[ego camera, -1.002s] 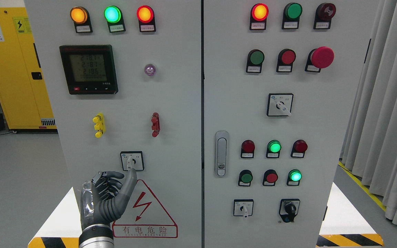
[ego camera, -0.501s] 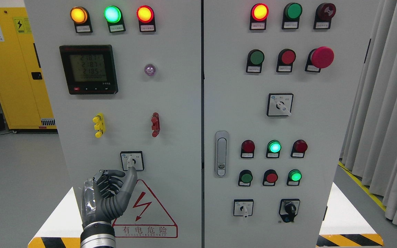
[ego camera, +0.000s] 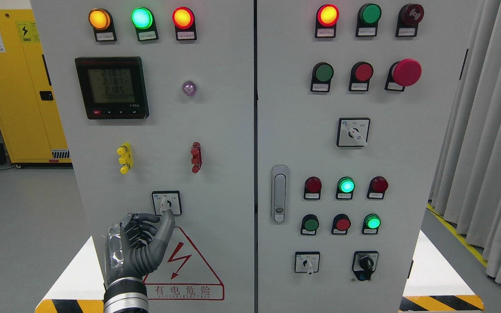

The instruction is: Turn on light switch 1

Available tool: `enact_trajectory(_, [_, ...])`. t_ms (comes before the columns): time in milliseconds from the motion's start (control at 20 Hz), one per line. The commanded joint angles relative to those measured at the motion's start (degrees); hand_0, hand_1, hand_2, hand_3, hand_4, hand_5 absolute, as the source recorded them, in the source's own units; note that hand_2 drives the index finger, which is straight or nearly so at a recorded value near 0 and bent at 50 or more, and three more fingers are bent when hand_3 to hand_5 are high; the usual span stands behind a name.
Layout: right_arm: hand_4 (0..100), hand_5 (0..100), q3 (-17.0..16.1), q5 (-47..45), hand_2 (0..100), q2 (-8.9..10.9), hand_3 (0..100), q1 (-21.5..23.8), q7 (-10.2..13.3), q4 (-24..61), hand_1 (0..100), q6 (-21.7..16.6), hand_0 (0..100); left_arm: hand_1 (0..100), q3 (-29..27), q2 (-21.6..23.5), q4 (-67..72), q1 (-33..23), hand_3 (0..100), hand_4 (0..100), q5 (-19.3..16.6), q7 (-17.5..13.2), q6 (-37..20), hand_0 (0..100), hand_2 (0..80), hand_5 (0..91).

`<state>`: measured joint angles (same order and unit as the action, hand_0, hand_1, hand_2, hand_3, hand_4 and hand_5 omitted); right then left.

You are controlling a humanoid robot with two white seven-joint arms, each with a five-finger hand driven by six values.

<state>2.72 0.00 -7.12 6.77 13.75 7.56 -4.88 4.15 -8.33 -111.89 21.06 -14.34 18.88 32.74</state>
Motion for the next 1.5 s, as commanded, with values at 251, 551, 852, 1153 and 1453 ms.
enact_trajectory(251, [0, 0, 0.0, -1.7, 4, 0.00, 0, 0.0, 0.0, 0.0, 50, 0.0, 0, 65, 0.2, -0.1, 2.3, 0.7, 82, 90, -1.0, -0.1, 0.0, 21, 57.7, 86.0])
enact_trajectory(551, [0, 0, 0.0, -1.7, 4, 0.00, 0, 0.0, 0.0, 0.0, 50, 0.0, 0, 65, 0.2, -0.1, 2.5, 1.0, 82, 90, -1.0, -0.2, 0.0, 22, 57.5, 85.7])
enact_trajectory(852, [0, 0, 0.0, -1.7, 4, 0.00, 0, 0.0, 0.0, 0.0, 50, 0.0, 0, 65, 0.2, -0.2, 2.6, 1.4, 81, 90, -1.0, -0.2, 0.0, 22, 57.5, 85.5])
enact_trajectory(1153, [0, 0, 0.0, -1.7, 4, 0.00, 0, 0.0, 0.0, 0.0, 50, 0.0, 0, 65, 0.2, -0.2, 3.1, 1.6, 81, 90, -1.0, -0.1, 0.1, 23, 57.5, 85.5])
enact_trajectory(1453, [0, 0, 0.0, -1.7, 4, 0.00, 0, 0.0, 0.0, 0.0, 50, 0.0, 0, 62, 0.2, -0.2, 3.3, 1.7, 81, 91, -1.0, -0.1, 0.0, 23, 57.6, 85.6])
